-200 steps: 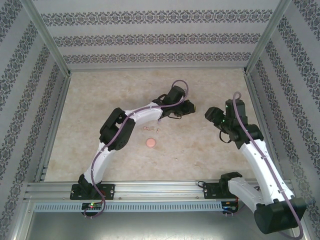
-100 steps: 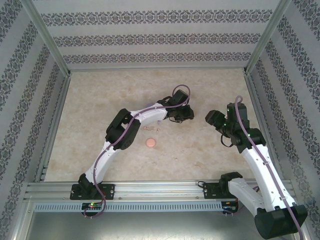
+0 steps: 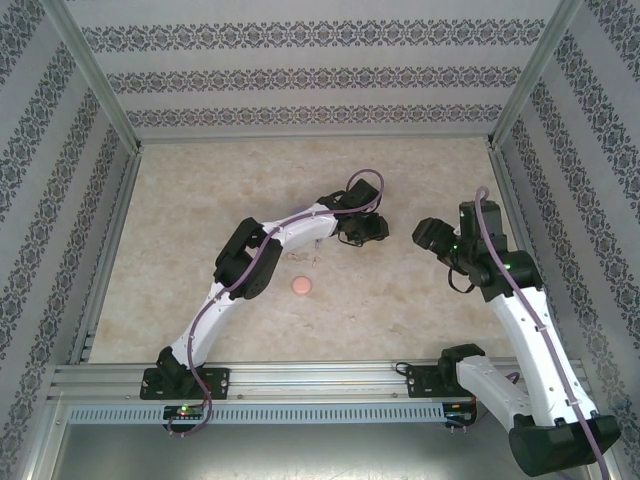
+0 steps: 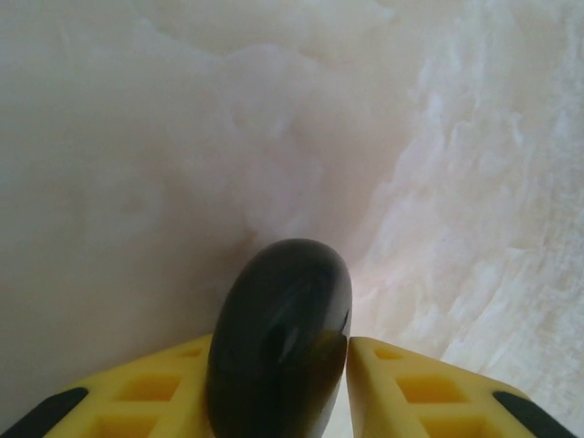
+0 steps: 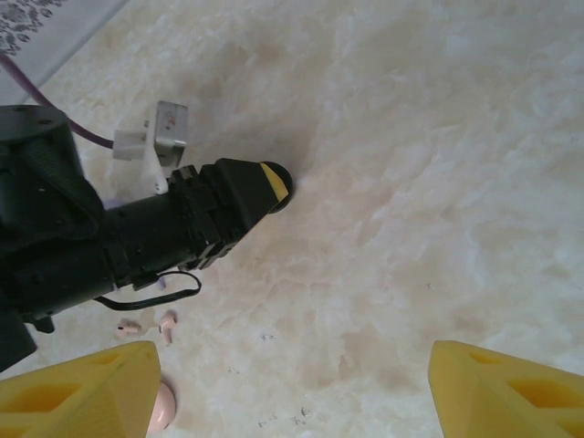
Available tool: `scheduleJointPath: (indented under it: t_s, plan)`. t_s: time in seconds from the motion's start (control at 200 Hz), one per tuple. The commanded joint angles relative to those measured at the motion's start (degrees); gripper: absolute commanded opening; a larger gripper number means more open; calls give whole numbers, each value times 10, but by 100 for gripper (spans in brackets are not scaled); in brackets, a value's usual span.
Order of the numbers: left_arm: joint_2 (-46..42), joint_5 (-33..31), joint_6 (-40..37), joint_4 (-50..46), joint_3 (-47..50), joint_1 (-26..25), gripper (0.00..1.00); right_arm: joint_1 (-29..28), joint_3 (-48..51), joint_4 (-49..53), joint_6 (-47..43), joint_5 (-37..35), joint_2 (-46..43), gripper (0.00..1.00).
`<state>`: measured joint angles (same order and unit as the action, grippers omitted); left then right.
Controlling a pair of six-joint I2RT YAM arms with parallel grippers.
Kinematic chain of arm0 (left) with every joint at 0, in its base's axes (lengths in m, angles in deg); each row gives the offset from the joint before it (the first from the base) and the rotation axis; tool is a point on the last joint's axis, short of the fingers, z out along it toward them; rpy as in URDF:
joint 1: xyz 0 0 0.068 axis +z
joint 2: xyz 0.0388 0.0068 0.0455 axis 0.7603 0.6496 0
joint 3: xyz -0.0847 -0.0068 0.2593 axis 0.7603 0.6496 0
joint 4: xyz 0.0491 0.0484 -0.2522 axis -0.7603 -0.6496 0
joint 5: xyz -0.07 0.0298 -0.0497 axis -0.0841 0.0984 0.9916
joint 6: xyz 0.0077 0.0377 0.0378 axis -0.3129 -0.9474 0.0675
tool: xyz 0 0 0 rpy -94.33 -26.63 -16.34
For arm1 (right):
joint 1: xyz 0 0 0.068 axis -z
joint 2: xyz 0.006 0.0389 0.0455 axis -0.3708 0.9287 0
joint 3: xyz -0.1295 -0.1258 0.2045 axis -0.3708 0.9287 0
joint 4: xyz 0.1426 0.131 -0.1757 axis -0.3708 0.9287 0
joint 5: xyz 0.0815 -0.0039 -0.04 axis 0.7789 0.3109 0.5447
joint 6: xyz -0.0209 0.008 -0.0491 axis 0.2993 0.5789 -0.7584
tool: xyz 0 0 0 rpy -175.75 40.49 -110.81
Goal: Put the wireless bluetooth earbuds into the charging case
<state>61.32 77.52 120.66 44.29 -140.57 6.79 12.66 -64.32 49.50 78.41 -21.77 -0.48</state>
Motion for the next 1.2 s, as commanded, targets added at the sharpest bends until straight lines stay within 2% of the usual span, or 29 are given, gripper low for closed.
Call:
scheduleJointPath:
  t_s: [0.0, 0.31, 0.555, 0.929, 1.144, 1.199]
  plan:
    - [3, -27, -31, -60, -21, -5, 40, 4, -34, 43, -14, 0, 0, 78]
    - [-18, -57, -65, -100, -38, -4, 47, 3, -48, 85, -14, 13, -19, 79]
    - [-55, -80, -101, -139, -53, -4, 48, 3, -28, 103, -20, 9, -50, 79]
    - [-219, -136, -148, -113, 59, -4, 49, -2, -11, 88, -23, 36, -48, 79]
    - [-312, -193, -210, -114, 113, -3, 50, -56, 0, 62, -8, 11, -20, 79]
    - [-340, -213, -223, -105, 136, -1, 53, -78, 7, 52, -1, -5, -8, 79]
